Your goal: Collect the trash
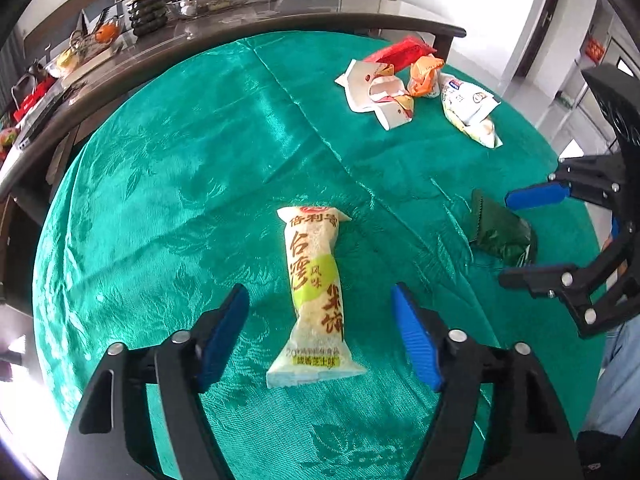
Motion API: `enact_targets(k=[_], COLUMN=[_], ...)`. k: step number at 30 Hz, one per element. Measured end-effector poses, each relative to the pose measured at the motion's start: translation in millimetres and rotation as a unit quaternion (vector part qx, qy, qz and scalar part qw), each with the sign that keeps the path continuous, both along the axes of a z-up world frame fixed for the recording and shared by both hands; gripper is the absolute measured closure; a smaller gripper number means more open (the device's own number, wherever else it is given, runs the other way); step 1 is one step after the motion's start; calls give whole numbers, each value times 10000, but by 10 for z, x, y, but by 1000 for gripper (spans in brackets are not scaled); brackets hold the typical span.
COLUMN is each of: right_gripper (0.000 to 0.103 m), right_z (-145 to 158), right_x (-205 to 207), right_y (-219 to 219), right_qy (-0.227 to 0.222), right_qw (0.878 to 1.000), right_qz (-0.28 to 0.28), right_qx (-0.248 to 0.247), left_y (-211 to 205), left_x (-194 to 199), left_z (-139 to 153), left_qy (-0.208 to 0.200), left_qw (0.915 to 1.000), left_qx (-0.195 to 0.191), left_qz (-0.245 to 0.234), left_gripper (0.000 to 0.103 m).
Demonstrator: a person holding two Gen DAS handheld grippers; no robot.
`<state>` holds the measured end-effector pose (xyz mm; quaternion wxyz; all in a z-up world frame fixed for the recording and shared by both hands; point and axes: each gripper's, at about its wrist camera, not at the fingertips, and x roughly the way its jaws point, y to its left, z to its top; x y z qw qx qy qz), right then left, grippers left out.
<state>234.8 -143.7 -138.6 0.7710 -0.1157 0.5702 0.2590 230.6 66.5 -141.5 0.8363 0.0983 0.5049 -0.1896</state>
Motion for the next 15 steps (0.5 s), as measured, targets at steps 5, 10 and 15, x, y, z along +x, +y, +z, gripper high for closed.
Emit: enact_targets(k=[5,10,15], right_gripper=[68,69,69], right_z=[54,179,305], right_x=[-22,-146,-295], right_y=[-108,-300,-725], right_qy=[46,-61,-152], right_qw=[9996,9976,9926], right_qz=[-129,-359,-722], right_qx=[232,590,967], left_y=[-37,-57,-404], left_x=[-19,-129,-339], left_z=[12,126,339], left_qy=[37,-7,-132], left_qw=[9999,9995,9975], left_qx=[137,-302,-657], left_qz=[-43,42,-230], left_gripper=[83,86,86])
